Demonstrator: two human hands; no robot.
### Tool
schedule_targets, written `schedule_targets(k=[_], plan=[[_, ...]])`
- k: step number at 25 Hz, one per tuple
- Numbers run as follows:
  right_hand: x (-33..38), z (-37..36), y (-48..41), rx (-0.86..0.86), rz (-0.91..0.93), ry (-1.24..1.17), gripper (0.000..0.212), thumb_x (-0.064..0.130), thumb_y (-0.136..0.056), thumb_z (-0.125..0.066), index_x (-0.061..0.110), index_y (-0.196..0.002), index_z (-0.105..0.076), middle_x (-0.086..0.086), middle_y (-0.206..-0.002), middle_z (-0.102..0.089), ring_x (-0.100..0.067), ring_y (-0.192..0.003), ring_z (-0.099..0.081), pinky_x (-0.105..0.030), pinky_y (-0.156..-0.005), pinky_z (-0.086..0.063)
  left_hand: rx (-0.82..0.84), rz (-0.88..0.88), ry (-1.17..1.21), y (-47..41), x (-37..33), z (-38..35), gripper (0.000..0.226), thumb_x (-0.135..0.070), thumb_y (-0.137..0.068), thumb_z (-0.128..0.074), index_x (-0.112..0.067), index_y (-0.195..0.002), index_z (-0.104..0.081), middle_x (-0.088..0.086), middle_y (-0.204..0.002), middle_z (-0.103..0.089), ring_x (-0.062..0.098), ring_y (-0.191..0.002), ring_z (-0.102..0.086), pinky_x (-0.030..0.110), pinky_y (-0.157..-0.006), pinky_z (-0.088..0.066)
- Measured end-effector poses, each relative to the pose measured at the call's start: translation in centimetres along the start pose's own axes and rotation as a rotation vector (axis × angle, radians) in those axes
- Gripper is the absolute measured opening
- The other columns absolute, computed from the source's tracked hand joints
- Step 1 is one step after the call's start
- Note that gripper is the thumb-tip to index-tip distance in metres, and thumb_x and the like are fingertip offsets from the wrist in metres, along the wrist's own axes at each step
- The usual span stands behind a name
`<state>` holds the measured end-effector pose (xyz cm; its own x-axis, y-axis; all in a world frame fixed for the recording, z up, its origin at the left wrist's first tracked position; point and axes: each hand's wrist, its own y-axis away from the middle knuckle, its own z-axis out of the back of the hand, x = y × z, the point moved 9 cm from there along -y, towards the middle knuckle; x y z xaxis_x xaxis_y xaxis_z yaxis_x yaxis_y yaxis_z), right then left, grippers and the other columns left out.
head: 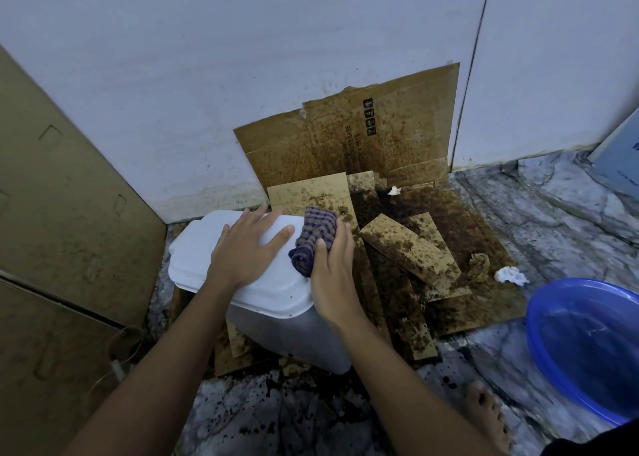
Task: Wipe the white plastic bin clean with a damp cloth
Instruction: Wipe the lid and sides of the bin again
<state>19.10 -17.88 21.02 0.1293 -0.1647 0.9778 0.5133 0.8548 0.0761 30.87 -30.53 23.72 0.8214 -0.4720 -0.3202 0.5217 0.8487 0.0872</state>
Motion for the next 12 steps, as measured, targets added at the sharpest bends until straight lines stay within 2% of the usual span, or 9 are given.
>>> schedule_targets(k=[4, 7, 10, 12], plan=[[0.2, -1.0, 2.2, -0.019, 0.052, -0.045, 0.059, 0.037, -0.109, -0.024, 0.039, -0.158, 0.009, 0.025, -0.162, 0.021, -0.016, -0.155, 0.0, -0.05, -0.119, -0.031, -0.006, 0.023, 0.019, -0.5, 0.1, 0.6, 0.067, -0.074, -0.095, -0.027, -0.044, -0.155, -0.032, -0.012, -0.167, -0.021, 0.015, -0.156, -0.011, 0.054, -0.124, -0.004], [0.4, -2.1, 3.8, -0.044, 0.081, -0.008, 0.06, 0.042, -0.107, -0.021, 0.044, -0.156, 0.014, 0.037, -0.152, 0.031, -0.011, -0.154, 0.0, -0.051, -0.118, -0.032, -0.003, 0.025, 0.036, -0.7, 0.1, 0.9, 0.069, -0.076, -0.093, -0.025, -0.045, -0.154, -0.033, -0.011, -0.167, -0.022, 0.015, -0.156, -0.012, 0.054, -0.125, -0.005], [0.5, -2.6, 4.4, -0.045, 0.08, 0.006, 0.061, 0.039, -0.108, -0.021, 0.042, -0.156, 0.016, 0.037, -0.15, 0.036, 0.002, -0.146, 0.002, -0.05, -0.119, -0.03, -0.007, 0.039, 0.047, -0.6, 0.2, 1.0, 0.069, -0.077, -0.093, -0.024, -0.045, -0.154, -0.032, -0.012, -0.167, -0.022, 0.016, -0.156, -0.011, 0.054, -0.124, -0.003], [0.7, -2.3, 3.8, -0.038, 0.095, 0.005, 0.061, 0.037, -0.108, -0.023, 0.042, -0.156, 0.015, 0.036, -0.152, 0.034, 0.001, -0.146, 0.001, -0.049, -0.118, -0.033, -0.014, 0.054, 0.048, -0.5, 0.3, 1.1, 0.068, -0.075, -0.095, -0.025, -0.044, -0.155, -0.032, -0.011, -0.167, -0.021, 0.015, -0.156, -0.011, 0.054, -0.124, -0.003]])
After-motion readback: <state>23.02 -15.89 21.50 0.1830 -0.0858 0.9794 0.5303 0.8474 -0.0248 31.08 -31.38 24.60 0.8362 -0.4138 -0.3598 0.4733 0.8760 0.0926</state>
